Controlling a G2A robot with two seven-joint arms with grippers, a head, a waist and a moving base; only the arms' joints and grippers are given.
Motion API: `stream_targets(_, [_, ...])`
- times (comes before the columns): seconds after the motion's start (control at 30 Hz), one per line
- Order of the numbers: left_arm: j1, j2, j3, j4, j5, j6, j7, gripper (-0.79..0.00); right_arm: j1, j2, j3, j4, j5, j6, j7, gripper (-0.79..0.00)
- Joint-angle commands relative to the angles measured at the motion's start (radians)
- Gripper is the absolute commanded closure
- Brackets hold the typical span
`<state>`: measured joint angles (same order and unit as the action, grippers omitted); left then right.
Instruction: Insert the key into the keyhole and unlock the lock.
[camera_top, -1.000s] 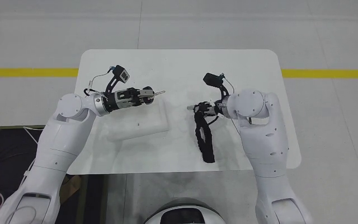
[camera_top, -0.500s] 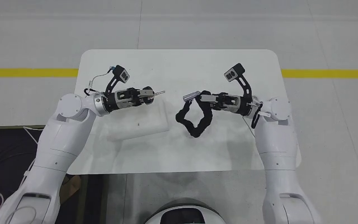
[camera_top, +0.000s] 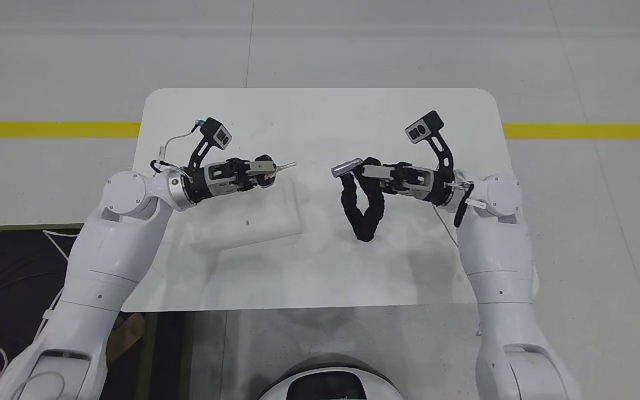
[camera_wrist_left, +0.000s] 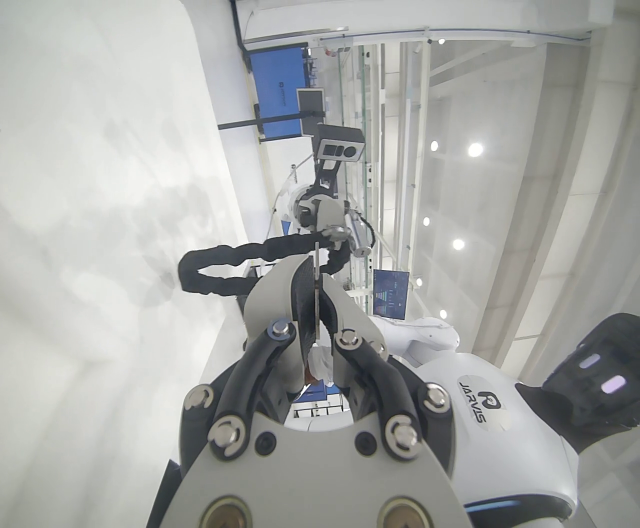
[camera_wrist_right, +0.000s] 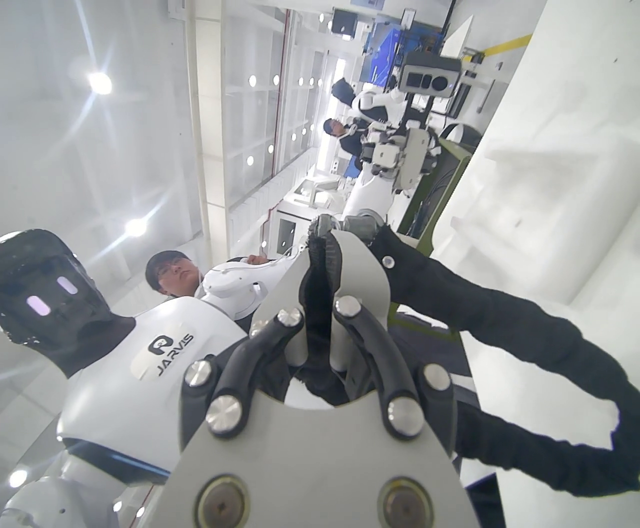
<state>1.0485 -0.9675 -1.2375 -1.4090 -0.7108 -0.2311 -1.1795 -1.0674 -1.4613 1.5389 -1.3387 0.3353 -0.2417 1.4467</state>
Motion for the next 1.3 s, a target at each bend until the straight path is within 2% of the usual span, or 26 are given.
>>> stream_targets(0.0, [0.043,0.001,-0.037,-0.077,-0.024,0.011,-0.01,0.0,-0.052,0.007,0.007,-0.08,-0.027,0.009,-0.064,0.0])
stream_targets(0.1, [0.069,0.001,-0.06,-0.136,0.024,-0.01,-0.018,0.0,-0.061,0.019,0.006,-0.106,-0.077,0.002,-0.104,0.0])
stream_targets(0.2, [0.083,-0.001,-0.077,-0.175,0.092,-0.023,0.009,0.0,-0.061,0.025,-0.007,-0.102,-0.034,-0.008,-0.101,0.0])
stream_targets(0.4, [0.069,-0.018,-0.048,-0.198,0.18,-0.003,0.08,0.0,-0.051,0.037,-0.04,-0.087,-0.047,-0.048,-0.144,0.0])
stream_targets(0.73, [0.054,-0.044,-0.031,-0.189,0.24,0.024,0.114,0.0,-0.039,0.058,-0.077,-0.074,-0.066,-0.074,-0.184,0.0])
stream_targets(1.27, [0.038,-0.074,-0.043,-0.161,0.26,0.08,0.059,0.0,-0.041,0.085,-0.124,-0.076,-0.058,-0.098,-0.223,0.0])
